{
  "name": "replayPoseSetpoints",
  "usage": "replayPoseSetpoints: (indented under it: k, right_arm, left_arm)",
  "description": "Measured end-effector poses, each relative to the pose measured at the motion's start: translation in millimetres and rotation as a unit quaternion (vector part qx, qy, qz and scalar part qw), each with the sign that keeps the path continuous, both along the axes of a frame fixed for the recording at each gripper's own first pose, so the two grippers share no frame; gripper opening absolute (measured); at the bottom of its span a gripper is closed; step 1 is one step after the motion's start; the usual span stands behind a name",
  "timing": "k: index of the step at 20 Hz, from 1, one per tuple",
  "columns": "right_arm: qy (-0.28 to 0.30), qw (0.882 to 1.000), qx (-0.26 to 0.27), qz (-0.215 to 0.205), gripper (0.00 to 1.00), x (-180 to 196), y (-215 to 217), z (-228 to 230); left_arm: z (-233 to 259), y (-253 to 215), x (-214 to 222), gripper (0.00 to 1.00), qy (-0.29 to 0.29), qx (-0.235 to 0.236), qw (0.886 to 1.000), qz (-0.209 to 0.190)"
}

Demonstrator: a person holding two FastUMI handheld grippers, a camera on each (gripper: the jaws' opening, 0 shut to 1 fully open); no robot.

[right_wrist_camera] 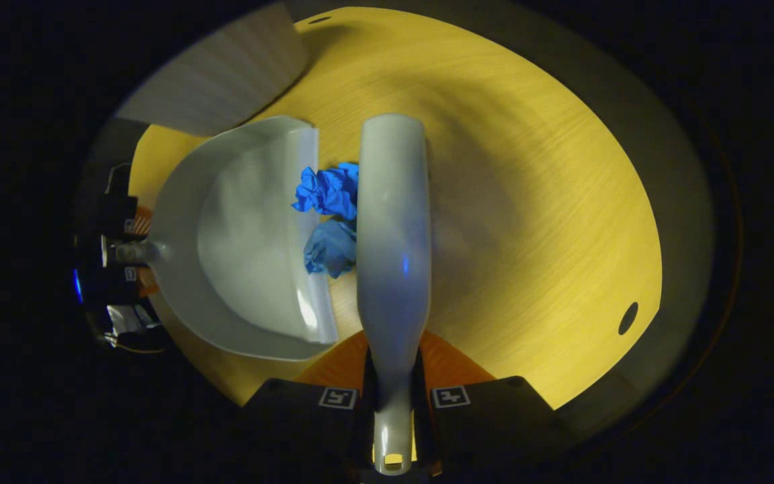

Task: Pick up the small broom and dustpan from the desktop, sweep the trash into the dustpan with the broom, and then empty the trash into the garbage bin.

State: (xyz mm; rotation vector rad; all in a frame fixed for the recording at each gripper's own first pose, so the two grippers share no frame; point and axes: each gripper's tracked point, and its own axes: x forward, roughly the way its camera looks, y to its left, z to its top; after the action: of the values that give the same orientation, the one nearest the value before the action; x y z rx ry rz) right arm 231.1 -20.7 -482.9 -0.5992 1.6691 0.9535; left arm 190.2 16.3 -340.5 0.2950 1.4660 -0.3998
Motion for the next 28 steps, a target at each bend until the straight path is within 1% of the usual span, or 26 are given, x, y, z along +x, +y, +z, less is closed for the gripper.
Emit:
replayPoseSetpoints:
  k: [3, 4, 5, 7, 9, 11, 12, 14, 16, 18, 21, 23, 24, 26, 28]
  right_arm:
    - [0.041, 0.998, 0.027, 0.025, 0.26, -12, -10, 2]
    - [0.045, 0.998, 0.034, 0.03, 0.26, -14, -13, 0]
    - [0.048, 0.998, 0.04, 0.033, 0.26, -15, -14, -2]
    - [0.048, 0.998, 0.04, 0.029, 0.27, -14, -22, -6]
    - [0.035, 0.999, 0.036, 0.013, 0.26, -10, -21, -2]
    - [0.017, 0.999, 0.039, -0.015, 0.27, 0, -24, 3]
    - [0.011, 0.999, 0.043, -0.029, 0.27, 6, -25, 8]
    - [-0.001, 0.998, 0.046, -0.051, 0.26, 18, -28, 13]
    - [-0.015, 0.996, 0.054, -0.073, 0.27, 30, -33, 13]
    - [-0.026, 0.994, 0.059, -0.093, 0.26, 38, -46, 4]
    - [-0.043, 0.99, 0.069, -0.118, 0.27, 61, -62, -37]
    - [-0.048, 0.987, 0.078, -0.132, 0.27, 79, -69, -78]
    - [-0.047, 0.986, 0.081, -0.138, 0.26, 87, -73, -98]
    - [-0.053, 0.985, 0.085, -0.142, 0.26, 105, -92, -136]
    - [-0.056, 0.984, 0.085, -0.143, 0.27, 114, -113, -178]
  left_arm:
    - [-2, -4, 1, 0.3, -0.01, -0.016, 1.0, 0.002]
    - [-1, -5, 3, 0.29, -0.013, -0.02, 1.0, 0.001]
    - [0, -5, 4, 0.3, -0.016, -0.025, 1.0, -0.001]
    - [0, -6, 3, 0.3, -0.02, -0.035, 0.999, 0.001]
    - [0, -8, 4, 0.3, -0.024, -0.048, 0.998, 0.01]
    - [-1, -9, 3, 0.29, -0.031, -0.061, 0.998, 0.016]
    - [0, -10, 4, 0.3, -0.036, -0.068, 0.997, 0.018]
    - [4, -12, 7, 0.29, -0.044, -0.087, 0.995, 0.026]
    - [11, -10, 7, 0.29, -0.057, -0.101, 0.993, 0.035]
    - [20, -8, -1, 0.29, -0.058, -0.111, 0.991, 0.043]
    - [36, -6, -17, 0.29, -0.055, -0.122, 0.99, 0.041]
    - [47, -1, -24, 0.29, -0.06, -0.113, 0.992, 0.025]
    - [55, 3, -25, 0.29, -0.064, -0.108, 0.992, 0.024]
    - [70, 4, -24, 0.3, -0.071, -0.11, 0.991, 0.036]
    - [93, 10, -18, 0.29, -0.082, -0.109, 0.989, 0.059]
